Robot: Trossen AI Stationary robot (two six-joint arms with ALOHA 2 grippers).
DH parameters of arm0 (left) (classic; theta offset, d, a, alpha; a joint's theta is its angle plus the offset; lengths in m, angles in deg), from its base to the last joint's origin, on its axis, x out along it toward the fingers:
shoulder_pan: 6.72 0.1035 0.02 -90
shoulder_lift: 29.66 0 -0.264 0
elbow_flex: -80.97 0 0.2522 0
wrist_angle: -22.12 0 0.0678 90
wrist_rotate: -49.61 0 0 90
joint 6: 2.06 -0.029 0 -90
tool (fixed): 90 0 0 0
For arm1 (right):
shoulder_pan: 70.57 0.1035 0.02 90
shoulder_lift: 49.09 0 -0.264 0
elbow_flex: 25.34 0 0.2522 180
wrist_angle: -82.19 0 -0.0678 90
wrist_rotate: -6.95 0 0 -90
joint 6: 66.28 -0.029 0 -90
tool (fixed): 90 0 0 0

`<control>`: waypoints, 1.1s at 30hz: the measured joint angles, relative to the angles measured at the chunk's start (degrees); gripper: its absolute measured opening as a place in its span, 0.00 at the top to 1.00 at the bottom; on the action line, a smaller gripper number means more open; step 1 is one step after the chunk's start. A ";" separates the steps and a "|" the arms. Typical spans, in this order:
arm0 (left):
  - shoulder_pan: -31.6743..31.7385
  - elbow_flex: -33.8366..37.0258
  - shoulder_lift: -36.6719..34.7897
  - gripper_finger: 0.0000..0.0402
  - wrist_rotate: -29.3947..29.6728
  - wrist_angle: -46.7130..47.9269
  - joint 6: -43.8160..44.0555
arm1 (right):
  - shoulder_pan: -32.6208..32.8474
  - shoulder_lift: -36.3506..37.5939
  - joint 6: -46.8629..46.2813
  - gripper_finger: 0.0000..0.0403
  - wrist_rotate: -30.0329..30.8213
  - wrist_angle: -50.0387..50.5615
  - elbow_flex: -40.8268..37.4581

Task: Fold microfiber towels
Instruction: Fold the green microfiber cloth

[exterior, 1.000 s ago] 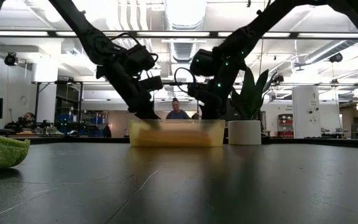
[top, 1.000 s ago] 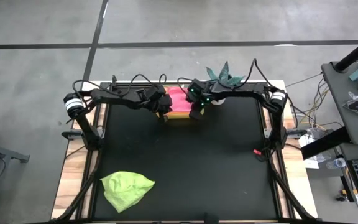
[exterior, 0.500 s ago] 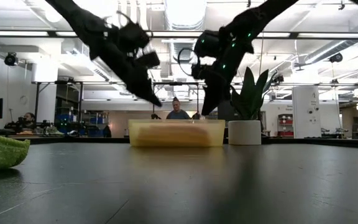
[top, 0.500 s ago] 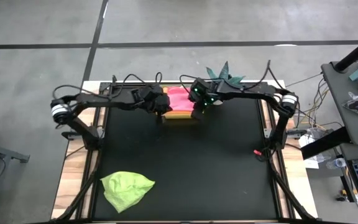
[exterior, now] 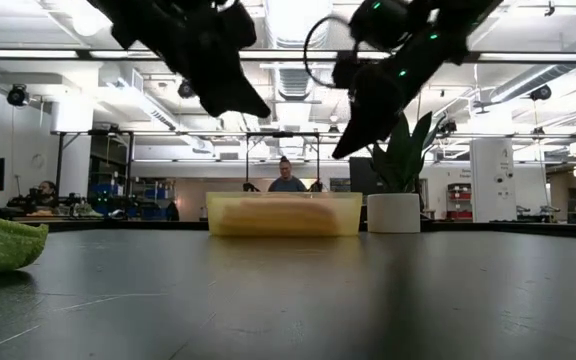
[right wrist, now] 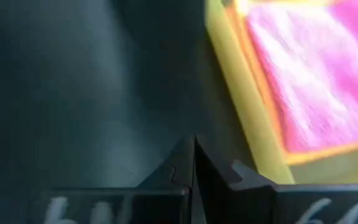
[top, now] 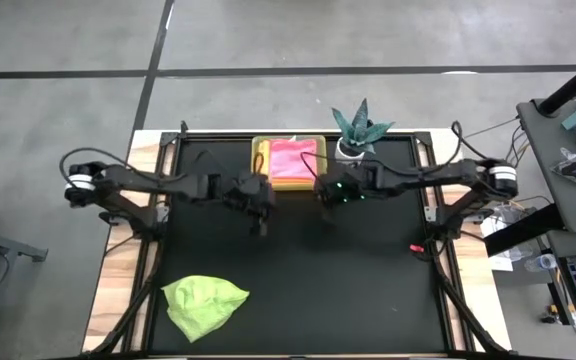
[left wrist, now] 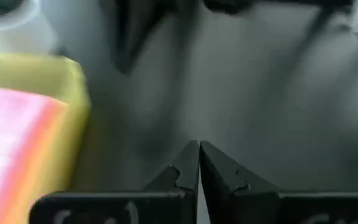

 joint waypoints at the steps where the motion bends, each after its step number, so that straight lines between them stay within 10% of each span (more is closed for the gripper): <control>1: -1.75 0.05 0.00 1.00 -0.05 0.80 2.41 | 0.93 0.98 0.39 0.98 -0.01 -2.11 -1.44; 11: -23.18 0.07 0.00 1.00 -0.60 22.90 28.70 | 7.70 7.32 -0.30 0.98 0.00 -22.88 -12.03; 22: -46.31 -0.61 0.43 1.00 7.61 22.90 59.85 | 10.13 8.89 5.11 0.98 -0.01 -30.77 -12.73; 33: -49.62 -14.25 16.92 1.00 12.13 36.75 53.98 | 10.11 10.75 9.39 0.98 0.03 -34.03 -12.73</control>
